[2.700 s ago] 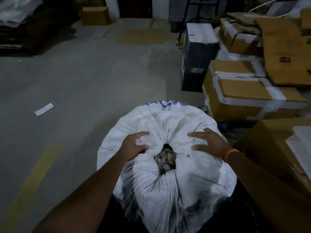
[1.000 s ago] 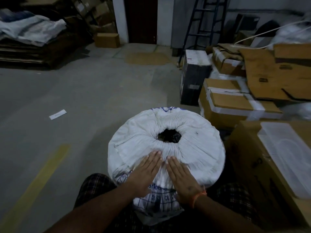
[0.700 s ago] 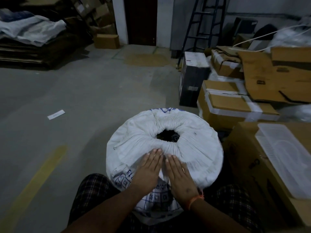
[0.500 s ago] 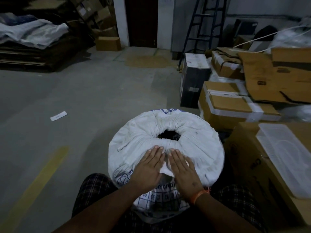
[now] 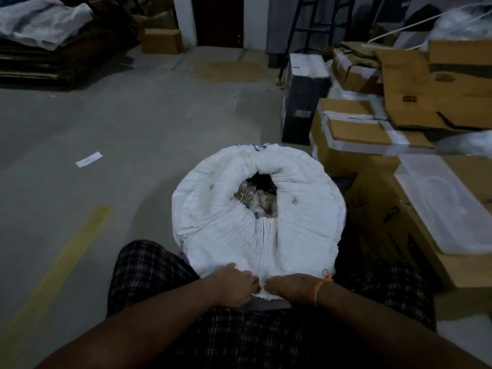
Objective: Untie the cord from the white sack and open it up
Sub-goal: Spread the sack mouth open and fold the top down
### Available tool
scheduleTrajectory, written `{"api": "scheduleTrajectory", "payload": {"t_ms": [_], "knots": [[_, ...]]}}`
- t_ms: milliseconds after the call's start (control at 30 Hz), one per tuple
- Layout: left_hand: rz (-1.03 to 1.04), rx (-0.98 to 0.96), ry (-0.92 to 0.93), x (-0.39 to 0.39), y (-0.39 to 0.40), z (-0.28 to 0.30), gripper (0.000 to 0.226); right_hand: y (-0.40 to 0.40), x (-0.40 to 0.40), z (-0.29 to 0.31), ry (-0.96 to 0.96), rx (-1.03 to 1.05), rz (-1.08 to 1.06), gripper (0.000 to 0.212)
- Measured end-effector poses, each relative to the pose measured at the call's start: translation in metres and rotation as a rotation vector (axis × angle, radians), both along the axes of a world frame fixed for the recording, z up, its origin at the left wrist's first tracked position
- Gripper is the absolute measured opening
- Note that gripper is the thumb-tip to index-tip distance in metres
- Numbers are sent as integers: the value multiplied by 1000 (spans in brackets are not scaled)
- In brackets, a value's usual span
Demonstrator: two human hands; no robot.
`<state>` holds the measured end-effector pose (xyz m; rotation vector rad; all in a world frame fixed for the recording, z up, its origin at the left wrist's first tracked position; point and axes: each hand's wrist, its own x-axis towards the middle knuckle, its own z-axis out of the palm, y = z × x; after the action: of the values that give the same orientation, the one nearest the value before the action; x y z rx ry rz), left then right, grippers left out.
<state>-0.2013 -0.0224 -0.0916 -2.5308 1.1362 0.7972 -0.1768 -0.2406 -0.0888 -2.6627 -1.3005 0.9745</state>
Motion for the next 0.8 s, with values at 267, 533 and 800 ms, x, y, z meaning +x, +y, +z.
{"api": "scheduleTrajectory", "payload": {"t_ms": [267, 533, 800], "knots": [[113, -12, 33, 2, 15, -2, 85, -13, 15, -17, -122, -79, 70, 78], [521, -1007, -356, 62, 21, 53, 30, -17, 68, 51, -291, 779, -609, 18], [1137, -1212, -556, 160, 77, 35, 30, -62, 167, 36, -479, 794, -929, 28]]}}
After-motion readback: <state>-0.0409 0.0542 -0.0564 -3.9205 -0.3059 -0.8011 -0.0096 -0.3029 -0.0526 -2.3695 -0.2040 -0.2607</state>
